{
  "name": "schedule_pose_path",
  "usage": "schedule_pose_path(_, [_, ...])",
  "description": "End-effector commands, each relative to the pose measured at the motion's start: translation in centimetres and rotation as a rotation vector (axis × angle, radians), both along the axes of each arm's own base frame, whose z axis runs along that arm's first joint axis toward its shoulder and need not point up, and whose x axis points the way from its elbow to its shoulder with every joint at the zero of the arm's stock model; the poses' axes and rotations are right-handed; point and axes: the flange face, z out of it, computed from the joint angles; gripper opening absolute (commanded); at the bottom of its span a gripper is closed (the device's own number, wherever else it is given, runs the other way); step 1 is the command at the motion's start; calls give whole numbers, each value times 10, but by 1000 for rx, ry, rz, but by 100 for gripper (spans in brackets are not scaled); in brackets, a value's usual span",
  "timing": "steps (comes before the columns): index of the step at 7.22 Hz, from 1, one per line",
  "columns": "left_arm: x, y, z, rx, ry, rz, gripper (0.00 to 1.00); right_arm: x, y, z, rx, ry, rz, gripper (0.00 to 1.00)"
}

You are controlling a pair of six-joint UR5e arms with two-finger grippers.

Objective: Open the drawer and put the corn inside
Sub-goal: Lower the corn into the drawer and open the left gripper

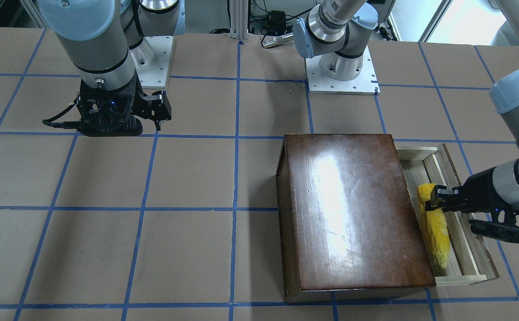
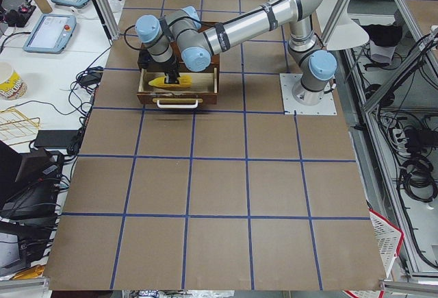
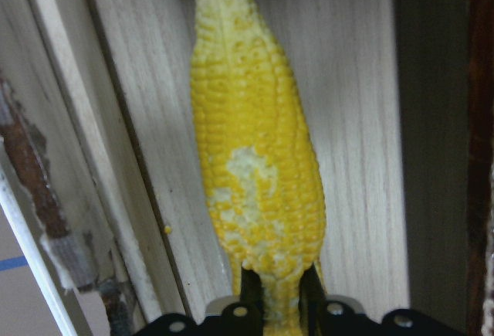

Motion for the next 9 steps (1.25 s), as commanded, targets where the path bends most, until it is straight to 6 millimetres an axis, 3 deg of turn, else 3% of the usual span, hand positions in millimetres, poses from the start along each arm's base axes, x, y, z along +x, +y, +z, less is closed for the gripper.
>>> schedule_pose_path(1, [0,-2,-3,-7,12,6,100,0,0,0,0,0,0,100])
schedule_pose_path(3, [1,-1,3,-14,6,8,100,0,0,0,0,0,0,100])
schedule_pose_path(7, [-3,13,61,-30,-80,46,100,0,0,0,0,0,0,100])
schedule_pose_path(8, [-12,19,83,-11,-122,84,100,0,0,0,0,0,0,100])
schedule_pose_path(9, [-36,20,103,-35,-133,56,100,0,0,0,0,0,0,100])
